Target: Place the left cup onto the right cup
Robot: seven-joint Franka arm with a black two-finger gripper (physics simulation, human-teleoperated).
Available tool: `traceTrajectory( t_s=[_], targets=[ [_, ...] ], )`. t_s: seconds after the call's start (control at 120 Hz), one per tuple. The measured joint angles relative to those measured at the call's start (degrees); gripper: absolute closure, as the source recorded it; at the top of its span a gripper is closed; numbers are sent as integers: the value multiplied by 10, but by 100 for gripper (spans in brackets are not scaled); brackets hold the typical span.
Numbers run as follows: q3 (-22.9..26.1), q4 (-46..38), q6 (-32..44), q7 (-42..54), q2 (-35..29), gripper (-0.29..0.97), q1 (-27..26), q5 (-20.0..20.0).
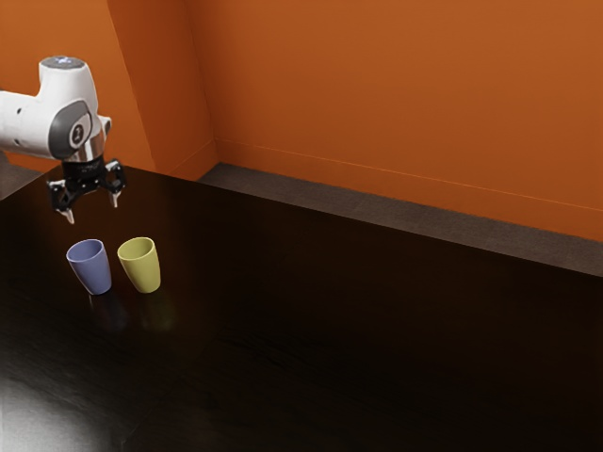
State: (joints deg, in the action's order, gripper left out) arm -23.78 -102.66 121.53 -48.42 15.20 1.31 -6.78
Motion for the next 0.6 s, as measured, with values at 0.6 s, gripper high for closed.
traceTrajectory(
  t_s=[0.6],
  targets=[
    [0, 1, 45, -4, 46, 0, 6, 31]
  ],
)
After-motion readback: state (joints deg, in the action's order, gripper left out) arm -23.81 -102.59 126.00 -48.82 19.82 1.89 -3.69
